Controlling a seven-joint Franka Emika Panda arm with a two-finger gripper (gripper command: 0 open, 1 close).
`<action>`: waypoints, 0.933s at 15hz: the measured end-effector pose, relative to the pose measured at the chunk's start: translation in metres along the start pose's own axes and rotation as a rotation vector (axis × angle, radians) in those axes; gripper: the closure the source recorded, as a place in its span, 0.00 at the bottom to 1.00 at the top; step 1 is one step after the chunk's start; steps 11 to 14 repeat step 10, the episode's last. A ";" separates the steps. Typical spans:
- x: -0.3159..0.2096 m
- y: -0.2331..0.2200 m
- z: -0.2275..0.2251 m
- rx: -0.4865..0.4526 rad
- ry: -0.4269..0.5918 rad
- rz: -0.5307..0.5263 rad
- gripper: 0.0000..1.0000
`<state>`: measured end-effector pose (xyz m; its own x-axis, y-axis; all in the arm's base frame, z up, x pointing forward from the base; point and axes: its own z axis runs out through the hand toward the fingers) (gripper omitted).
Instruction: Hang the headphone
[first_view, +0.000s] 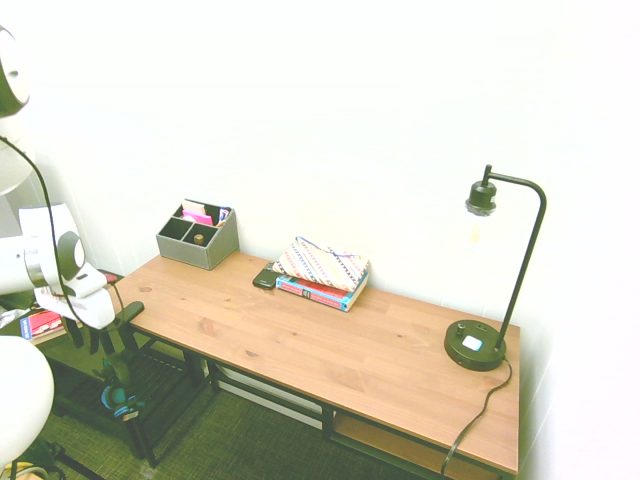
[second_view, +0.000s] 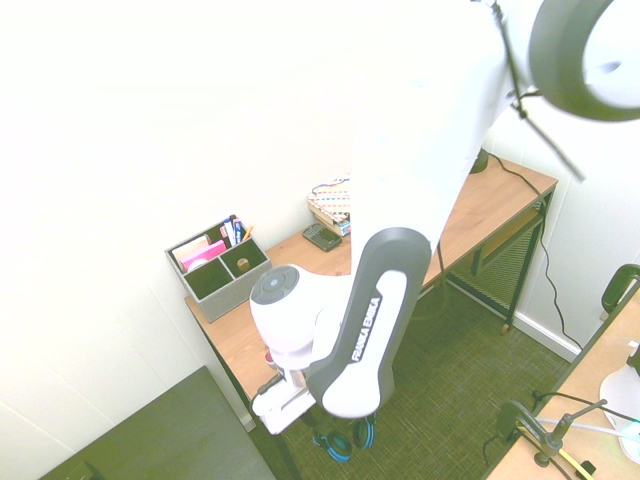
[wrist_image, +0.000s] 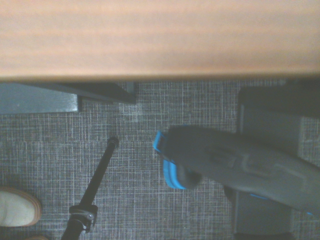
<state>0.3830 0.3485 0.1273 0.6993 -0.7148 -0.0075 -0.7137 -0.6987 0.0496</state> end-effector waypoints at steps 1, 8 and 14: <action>0.008 0.005 -0.024 0.013 -0.004 -0.058 0.00; 0.157 0.092 -0.177 0.017 -0.028 -0.264 0.00; 0.217 0.143 -0.226 0.010 -0.034 -0.247 0.00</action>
